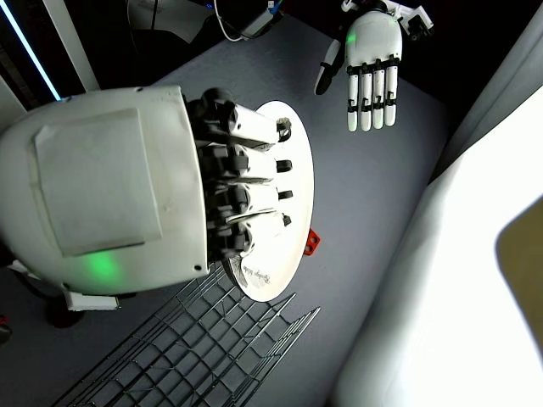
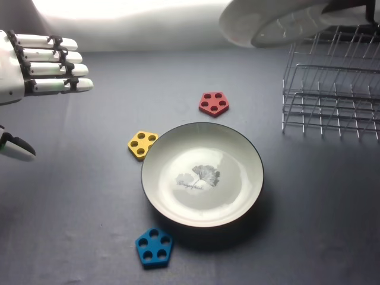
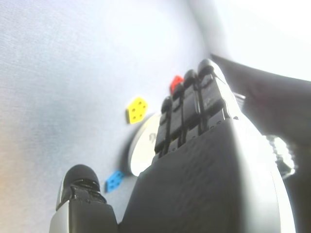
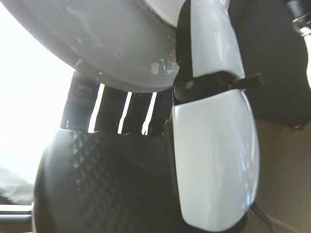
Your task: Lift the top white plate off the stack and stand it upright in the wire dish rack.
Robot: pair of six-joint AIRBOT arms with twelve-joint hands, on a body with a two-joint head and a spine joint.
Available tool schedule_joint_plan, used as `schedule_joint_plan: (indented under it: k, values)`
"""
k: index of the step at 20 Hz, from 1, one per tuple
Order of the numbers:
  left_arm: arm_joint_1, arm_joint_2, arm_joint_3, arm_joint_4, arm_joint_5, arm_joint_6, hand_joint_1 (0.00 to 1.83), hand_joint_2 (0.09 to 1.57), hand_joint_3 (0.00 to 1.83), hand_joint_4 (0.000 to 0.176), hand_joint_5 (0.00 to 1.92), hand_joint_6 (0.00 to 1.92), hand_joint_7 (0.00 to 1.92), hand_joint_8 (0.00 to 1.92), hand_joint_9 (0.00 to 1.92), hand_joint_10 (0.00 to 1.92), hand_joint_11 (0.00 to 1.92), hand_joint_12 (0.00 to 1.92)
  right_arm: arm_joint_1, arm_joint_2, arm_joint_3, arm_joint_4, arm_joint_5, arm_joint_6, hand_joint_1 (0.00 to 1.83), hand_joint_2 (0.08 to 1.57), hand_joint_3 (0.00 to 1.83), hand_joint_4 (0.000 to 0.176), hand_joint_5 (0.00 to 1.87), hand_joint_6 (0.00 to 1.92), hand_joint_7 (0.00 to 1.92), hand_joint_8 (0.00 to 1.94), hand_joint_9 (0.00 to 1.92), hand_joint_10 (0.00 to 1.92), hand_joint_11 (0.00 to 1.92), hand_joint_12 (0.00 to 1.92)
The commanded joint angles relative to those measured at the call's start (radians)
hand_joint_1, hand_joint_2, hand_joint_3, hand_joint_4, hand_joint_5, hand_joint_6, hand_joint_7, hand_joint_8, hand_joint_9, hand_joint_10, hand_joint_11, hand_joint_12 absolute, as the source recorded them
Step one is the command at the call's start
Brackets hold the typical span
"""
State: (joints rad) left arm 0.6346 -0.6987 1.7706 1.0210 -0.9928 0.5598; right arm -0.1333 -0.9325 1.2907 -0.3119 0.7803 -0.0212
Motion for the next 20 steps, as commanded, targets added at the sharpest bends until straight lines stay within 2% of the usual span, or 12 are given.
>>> schedule_joint_plan:
  k: [1, 4, 6, 7, 12, 15, 17, 20]
  values:
    - [-0.018, 0.006, 0.000, -0.072, -0.060, 0.001, 0.10, 0.99, 0.00, 0.000, 0.07, 0.00, 0.11, 0.00, 0.12, 0.01, 0.11, 0.01, 0.019, 0.014, 0.010, 0.064, 0.140, 0.024, 1.50, 1.04, 0.00, 0.000, 1.00, 0.89, 1.21, 0.30, 1.11, 0.74, 1.01, 1.35]
    - [-0.018, 0.006, 0.000, -0.081, -0.063, -0.017, 0.09, 0.99, 0.00, 0.000, 0.06, 0.00, 0.12, 0.00, 0.13, 0.01, 0.12, 0.01, 0.023, 0.014, 0.023, 0.066, 0.134, 0.080, 1.49, 1.06, 0.00, 0.000, 0.97, 0.95, 1.11, 0.49, 1.08, 0.78, 0.99, 1.38]
    - [-0.018, 0.006, 0.000, -0.081, -0.062, -0.020, 0.10, 0.99, 0.00, 0.000, 0.08, 0.00, 0.13, 0.01, 0.15, 0.01, 0.13, 0.02, 0.028, 0.014, 0.036, 0.068, 0.126, 0.125, 1.49, 1.06, 0.00, 0.000, 0.98, 0.96, 1.12, 0.45, 1.09, 0.76, 0.99, 1.38]
    - [-0.018, 0.007, 0.000, -0.081, -0.062, -0.020, 0.10, 0.99, 0.00, 0.000, 0.09, 0.01, 0.14, 0.01, 0.14, 0.01, 0.13, 0.02, 0.031, 0.014, 0.043, 0.067, 0.122, 0.153, 1.49, 1.06, 0.00, 0.000, 0.96, 1.00, 1.10, 0.51, 1.08, 0.78, 0.96, 1.39]
    - [-0.018, 0.009, 0.000, -0.074, -0.069, -0.030, 0.12, 0.99, 0.00, 0.000, 0.05, 0.00, 0.09, 0.00, 0.10, 0.00, 0.10, 0.00, 0.043, 0.015, 0.081, 0.007, 0.103, 0.370, 1.49, 1.07, 0.00, 0.000, 0.94, 1.03, 1.06, 0.58, 1.05, 0.80, 0.96, 1.37]
    - [-0.018, 0.010, -0.001, -0.073, -0.070, -0.035, 0.11, 0.99, 0.00, 0.000, 0.06, 0.00, 0.09, 0.00, 0.10, 0.00, 0.10, 0.00, 0.045, 0.016, 0.094, -0.047, 0.104, 0.490, 1.49, 1.06, 0.00, 0.000, 0.95, 1.01, 1.09, 0.54, 1.08, 0.76, 0.95, 1.38]
    - [-0.019, 0.011, -0.001, -0.072, -0.072, -0.041, 0.10, 0.99, 0.00, 0.000, 0.07, 0.01, 0.13, 0.01, 0.13, 0.01, 0.12, 0.01, 0.045, 0.023, 0.098, -0.070, 0.104, 0.533, 1.50, 1.05, 0.00, 0.000, 0.98, 0.97, 1.14, 0.44, 1.10, 0.74, 0.96, 1.37]
    - [-0.019, 0.011, -0.002, -0.067, -0.069, -0.044, 0.13, 0.99, 0.00, 0.000, 0.08, 0.00, 0.12, 0.00, 0.12, 0.00, 0.12, 0.01, 0.045, 0.036, 0.114, -0.089, 0.104, 0.564, 1.50, 1.05, 0.00, 0.000, 0.98, 0.96, 1.15, 0.42, 1.10, 0.74, 0.97, 1.36]
